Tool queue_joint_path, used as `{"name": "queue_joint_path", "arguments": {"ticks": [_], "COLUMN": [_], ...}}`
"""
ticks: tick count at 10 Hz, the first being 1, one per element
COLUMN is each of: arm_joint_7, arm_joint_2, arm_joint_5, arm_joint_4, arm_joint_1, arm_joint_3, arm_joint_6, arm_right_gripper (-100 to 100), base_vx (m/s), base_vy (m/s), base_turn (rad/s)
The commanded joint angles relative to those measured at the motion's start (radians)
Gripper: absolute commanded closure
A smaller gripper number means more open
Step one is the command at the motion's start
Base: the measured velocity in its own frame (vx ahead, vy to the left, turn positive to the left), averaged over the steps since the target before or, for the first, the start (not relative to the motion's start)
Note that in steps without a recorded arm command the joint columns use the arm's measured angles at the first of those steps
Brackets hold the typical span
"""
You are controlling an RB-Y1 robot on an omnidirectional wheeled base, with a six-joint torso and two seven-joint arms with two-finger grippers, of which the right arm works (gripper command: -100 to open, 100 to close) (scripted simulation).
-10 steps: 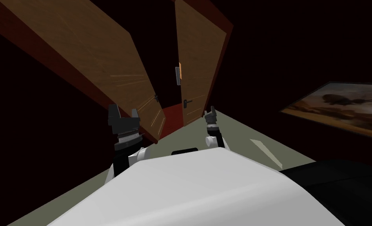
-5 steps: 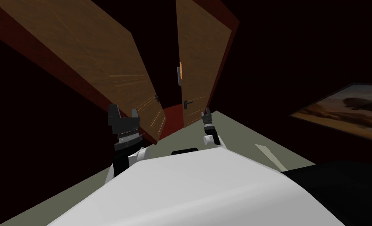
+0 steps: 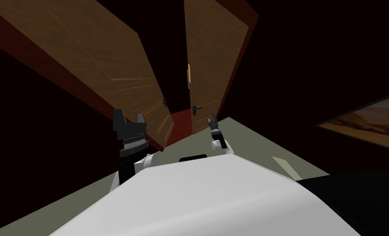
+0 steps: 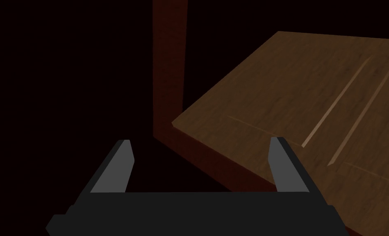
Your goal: Push the door open
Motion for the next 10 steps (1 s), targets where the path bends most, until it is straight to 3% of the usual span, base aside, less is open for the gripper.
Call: {"name": "queue_joint_path", "arguments": {"ticks": [1, 3, 10], "arm_joint_7": [0.001, 0.001, 0.003], "arm_joint_2": [-0.003, -0.006, -0.012], "arm_joint_5": [0.003, 0.005, 0.018], "arm_joint_4": [0.042, 0.067, 0.244], "arm_joint_1": [-0.027, -0.042, -0.144], "arm_joint_3": [0.004, 0.006, 0.025], "arm_joint_6": [0.012, 0.017, 0.054], "arm_right_gripper": [-100, -100, -100], "base_vx": [0.088, 0.068, 0.073], "base_vy": [-0.092, -0.074, -0.084], "base_turn": [0.083, 0.066, 0.082]}}
